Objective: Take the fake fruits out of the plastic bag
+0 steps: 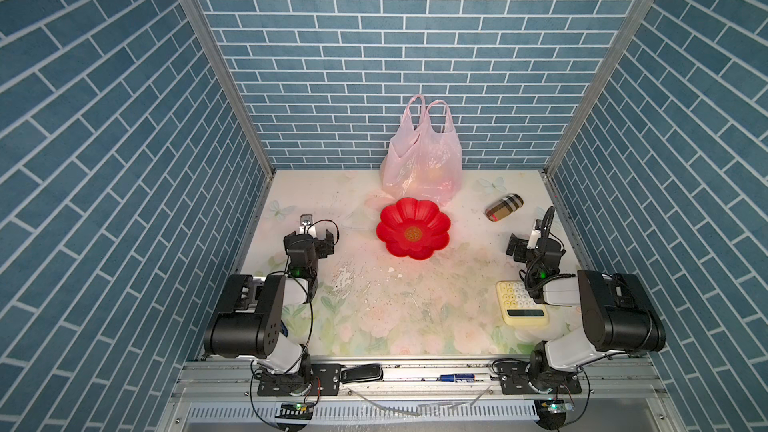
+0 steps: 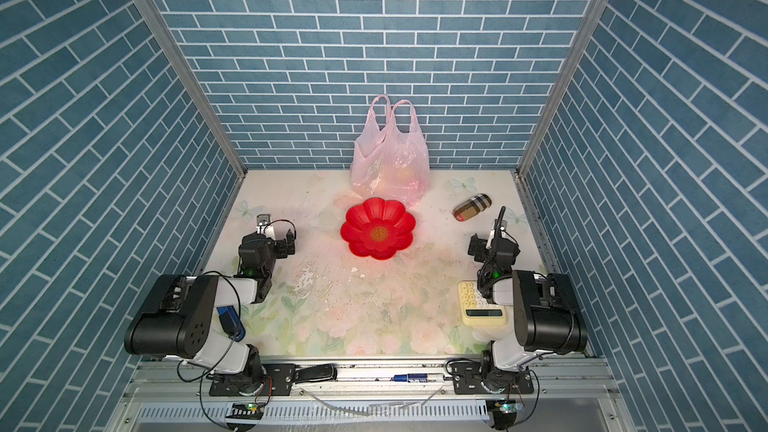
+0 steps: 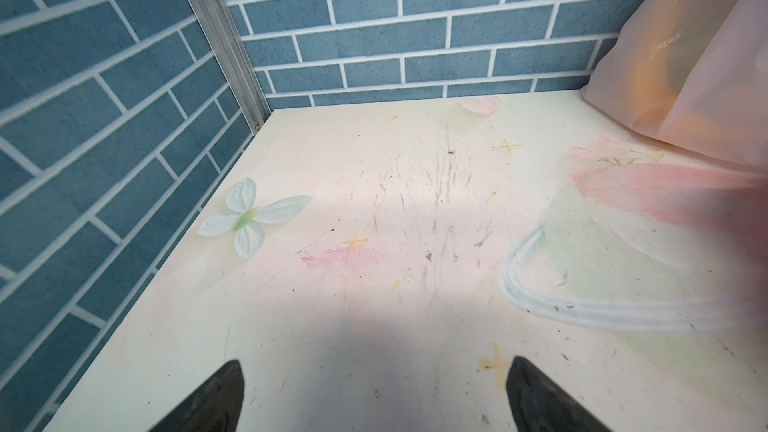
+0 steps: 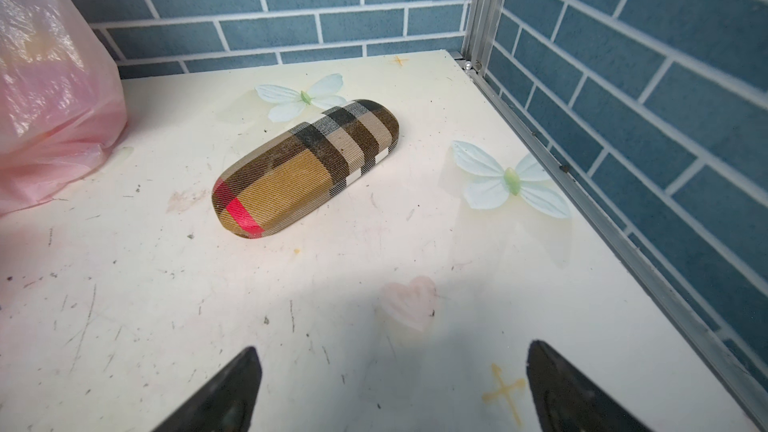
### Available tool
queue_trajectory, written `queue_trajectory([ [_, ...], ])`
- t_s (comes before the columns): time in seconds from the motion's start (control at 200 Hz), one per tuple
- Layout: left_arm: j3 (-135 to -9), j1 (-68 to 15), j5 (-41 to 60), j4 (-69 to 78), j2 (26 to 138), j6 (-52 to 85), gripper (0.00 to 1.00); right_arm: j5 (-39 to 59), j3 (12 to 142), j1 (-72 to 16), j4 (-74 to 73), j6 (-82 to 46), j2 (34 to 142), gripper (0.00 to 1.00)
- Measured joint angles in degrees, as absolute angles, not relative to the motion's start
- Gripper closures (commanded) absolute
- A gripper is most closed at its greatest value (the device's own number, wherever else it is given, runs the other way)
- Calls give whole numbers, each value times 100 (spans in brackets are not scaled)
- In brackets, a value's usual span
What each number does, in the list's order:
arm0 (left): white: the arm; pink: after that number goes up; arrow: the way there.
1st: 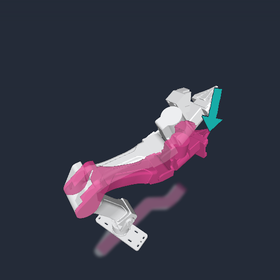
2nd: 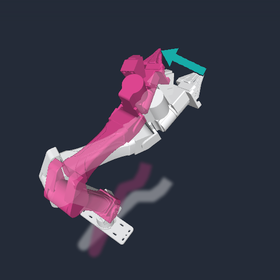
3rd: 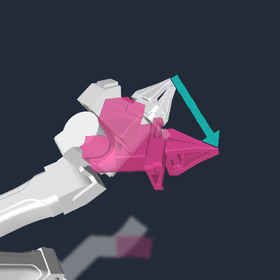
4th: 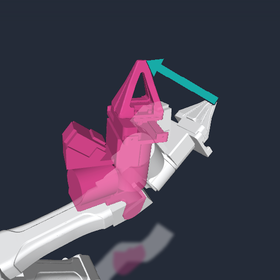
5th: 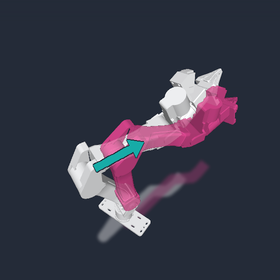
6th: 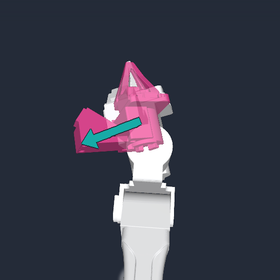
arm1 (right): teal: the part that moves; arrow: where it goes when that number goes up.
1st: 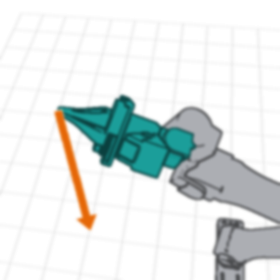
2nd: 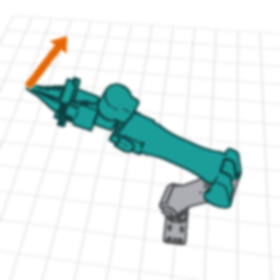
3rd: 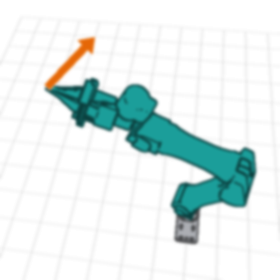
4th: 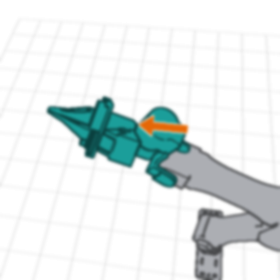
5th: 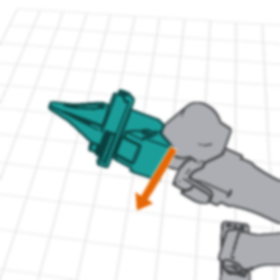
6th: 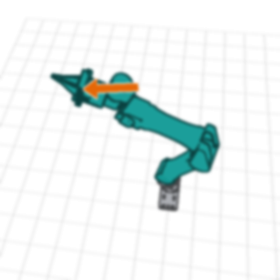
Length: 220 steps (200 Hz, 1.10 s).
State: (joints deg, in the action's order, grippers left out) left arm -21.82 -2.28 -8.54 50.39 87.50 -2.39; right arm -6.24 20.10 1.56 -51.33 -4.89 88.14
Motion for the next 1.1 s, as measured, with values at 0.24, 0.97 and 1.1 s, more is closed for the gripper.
queue_trajectory([
  [0.24,-2182,-228,-854,5041,8750,-239,1,-626,2010,156,-5127,-489,8814,1],
  [0.97,-6267,-54,-899,-790,7111,1299,1,-969,5378,49,1238,-2405,7771,1],
  [1.1,-6995,-56,-167,-1525,7148,1448,1,-467,5535,-353,1931,-2587,7843,1],
])
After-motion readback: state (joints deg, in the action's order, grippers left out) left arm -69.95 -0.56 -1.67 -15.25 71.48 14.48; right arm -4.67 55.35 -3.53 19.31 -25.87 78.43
